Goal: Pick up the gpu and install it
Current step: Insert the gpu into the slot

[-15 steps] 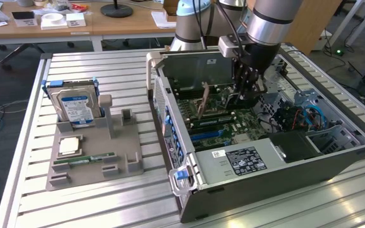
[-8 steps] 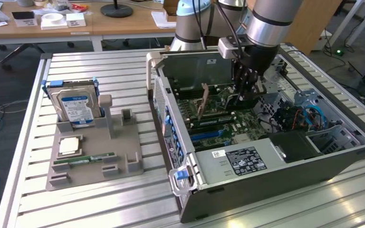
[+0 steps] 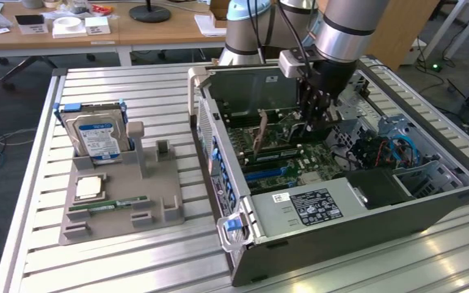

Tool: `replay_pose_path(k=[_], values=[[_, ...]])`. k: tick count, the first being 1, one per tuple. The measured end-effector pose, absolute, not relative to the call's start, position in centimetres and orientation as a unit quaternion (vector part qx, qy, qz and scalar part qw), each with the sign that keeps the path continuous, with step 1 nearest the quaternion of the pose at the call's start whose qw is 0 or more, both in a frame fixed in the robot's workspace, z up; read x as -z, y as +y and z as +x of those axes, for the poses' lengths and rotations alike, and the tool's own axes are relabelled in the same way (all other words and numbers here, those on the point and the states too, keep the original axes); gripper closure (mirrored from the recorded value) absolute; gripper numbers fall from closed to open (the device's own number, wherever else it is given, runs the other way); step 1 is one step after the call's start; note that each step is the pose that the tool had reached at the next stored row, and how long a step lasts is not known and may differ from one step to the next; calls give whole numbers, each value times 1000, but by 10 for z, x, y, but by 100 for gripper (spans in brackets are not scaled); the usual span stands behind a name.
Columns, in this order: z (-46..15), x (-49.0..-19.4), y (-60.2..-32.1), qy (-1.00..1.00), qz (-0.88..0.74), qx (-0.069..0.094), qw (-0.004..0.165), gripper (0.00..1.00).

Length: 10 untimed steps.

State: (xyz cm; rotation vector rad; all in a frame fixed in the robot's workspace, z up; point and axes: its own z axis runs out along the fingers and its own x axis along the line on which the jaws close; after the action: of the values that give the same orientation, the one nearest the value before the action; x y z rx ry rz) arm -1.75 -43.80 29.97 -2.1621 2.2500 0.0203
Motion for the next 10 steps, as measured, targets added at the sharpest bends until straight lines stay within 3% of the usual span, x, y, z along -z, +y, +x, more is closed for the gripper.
replay_pose_path(k=[10], values=[[-21,-300,-443,720,-694,-7,11,74]])
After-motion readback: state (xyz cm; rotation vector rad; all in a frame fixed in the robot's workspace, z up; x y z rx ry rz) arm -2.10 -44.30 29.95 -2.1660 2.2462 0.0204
